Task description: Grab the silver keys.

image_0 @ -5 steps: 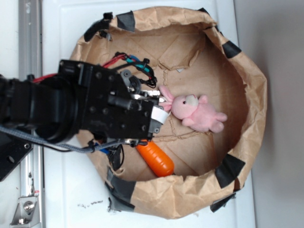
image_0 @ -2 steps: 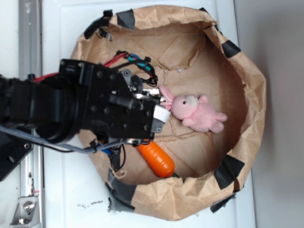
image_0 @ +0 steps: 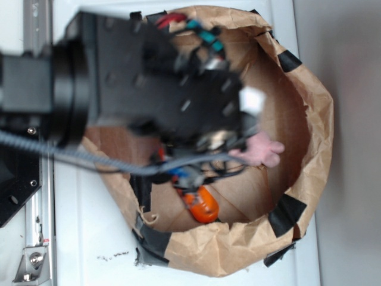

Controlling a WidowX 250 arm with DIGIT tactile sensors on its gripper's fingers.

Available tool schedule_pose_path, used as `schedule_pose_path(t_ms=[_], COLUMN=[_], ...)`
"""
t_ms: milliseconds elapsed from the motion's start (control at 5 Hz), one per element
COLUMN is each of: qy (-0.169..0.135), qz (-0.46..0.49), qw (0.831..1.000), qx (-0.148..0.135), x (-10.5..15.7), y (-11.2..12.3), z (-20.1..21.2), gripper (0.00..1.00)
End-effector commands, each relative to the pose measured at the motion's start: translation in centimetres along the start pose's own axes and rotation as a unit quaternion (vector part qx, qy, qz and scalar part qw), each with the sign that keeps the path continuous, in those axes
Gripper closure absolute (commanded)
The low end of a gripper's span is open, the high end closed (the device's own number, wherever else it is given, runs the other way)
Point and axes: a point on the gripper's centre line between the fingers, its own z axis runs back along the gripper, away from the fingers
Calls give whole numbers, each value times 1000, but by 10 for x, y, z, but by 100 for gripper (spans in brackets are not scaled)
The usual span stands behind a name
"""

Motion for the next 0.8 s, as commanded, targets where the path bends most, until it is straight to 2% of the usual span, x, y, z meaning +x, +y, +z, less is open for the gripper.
schedule_pose_path(t_ms=[0,200,400,600], qy=[-43,-44,-32,-36], qz=[-25,-25,-6,4], qw=[997,998,999,999], qx=[-58,-45,-38,-41], x=[-10,-7,-1,4], y=[-11,-10,-8,-9], z=[41,35,34,33], gripper=[100,100,100,100])
